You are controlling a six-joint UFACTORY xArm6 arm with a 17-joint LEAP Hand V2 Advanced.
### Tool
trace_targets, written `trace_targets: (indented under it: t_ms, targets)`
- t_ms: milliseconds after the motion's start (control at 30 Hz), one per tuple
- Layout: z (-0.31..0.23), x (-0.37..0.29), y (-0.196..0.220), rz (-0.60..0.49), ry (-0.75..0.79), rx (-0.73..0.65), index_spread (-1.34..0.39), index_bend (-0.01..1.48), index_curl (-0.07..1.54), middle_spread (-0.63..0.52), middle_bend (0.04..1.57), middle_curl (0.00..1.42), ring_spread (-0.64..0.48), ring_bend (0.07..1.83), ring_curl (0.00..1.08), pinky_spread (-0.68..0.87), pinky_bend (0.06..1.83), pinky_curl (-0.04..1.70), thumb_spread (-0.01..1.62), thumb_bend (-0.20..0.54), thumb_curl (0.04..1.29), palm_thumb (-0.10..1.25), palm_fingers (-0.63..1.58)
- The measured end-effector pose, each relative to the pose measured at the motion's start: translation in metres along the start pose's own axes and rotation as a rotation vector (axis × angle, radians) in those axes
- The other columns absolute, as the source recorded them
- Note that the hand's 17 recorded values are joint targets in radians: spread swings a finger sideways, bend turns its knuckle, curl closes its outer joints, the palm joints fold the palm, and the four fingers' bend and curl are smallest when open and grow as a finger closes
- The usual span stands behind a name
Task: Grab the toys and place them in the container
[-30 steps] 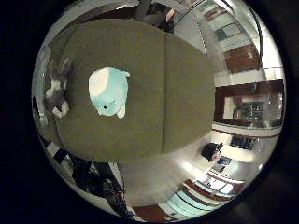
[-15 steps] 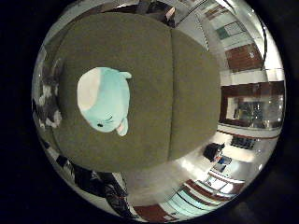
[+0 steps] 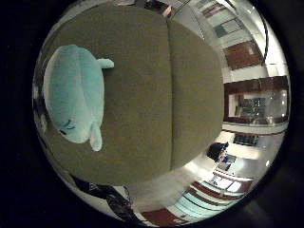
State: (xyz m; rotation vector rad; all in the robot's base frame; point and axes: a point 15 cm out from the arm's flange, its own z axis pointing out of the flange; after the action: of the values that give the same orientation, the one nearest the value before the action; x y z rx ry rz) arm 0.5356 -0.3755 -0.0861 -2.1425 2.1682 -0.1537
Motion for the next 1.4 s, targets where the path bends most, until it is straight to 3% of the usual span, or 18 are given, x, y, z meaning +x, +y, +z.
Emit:
trace_targets:
  t_ms: [1400]
  targets:
    - [0.058, -0.028, 0.012, -0.027, 0.002, -0.022, -0.39, 0.18, 0.33, 0.0, 0.19, 0.3, 0.15, 0.26, 0.24, 0.38, 0.44, 0.04, 1.08, -0.022, 0.36, 0.66, 0.32]
